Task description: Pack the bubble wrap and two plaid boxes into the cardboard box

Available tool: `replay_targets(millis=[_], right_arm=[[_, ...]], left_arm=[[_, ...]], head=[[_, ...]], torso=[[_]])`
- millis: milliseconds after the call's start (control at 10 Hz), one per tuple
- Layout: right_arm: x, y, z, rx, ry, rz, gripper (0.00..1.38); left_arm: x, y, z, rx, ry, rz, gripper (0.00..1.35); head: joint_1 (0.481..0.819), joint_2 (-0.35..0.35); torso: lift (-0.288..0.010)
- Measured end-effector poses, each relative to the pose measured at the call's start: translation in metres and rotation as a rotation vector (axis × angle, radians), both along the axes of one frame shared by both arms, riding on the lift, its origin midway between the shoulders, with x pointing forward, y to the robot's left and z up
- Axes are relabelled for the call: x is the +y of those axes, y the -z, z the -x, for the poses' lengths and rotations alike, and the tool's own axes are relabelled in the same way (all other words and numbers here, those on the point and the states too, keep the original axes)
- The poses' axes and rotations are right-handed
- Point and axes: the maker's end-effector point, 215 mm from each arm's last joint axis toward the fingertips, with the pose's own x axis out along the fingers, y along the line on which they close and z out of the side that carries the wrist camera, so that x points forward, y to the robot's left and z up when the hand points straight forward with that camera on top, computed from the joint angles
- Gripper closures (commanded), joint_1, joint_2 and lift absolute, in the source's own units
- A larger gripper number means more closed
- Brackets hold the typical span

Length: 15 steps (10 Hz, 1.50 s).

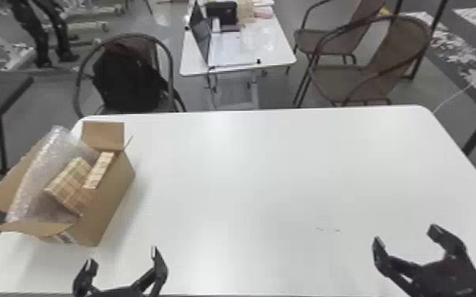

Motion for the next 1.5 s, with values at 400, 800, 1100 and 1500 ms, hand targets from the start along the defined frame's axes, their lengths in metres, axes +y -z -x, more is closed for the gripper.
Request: replay_targets(millis=[400, 800, 1100, 1500], right_arm=[[0.003, 0.017, 0.021, 0.053, 0.000, 0.002, 0.18], [-0.003, 0.016, 0.019, 0.051, 0.022, 0.022, 0.18], [-0.004, 0.013, 0.016, 0.044, 0.025, 0.046, 0.18], [-0.010, 0.010, 0.016, 0.039, 0.043, 0.103, 0.17]], left_arm=[[-0.001, -0.007, 0.004, -0.016, -0.021, -0.023, 0.12], [-0.002, -0.011, 0.001, -0.032, -0.034, -0.021, 0.12], [-0.002, -0.012, -0.001, -0.039, -0.038, -0.015, 0.12], [0.001, -0.015, -0.004, -0.044, -0.048, -0.027, 0.10]], head=[[0.695, 0.115], [0.695, 0.104], [0.695, 0.102], [0.695, 0.096]], torso=[[-0.107], [-0.107], [-0.107], [-0.107]])
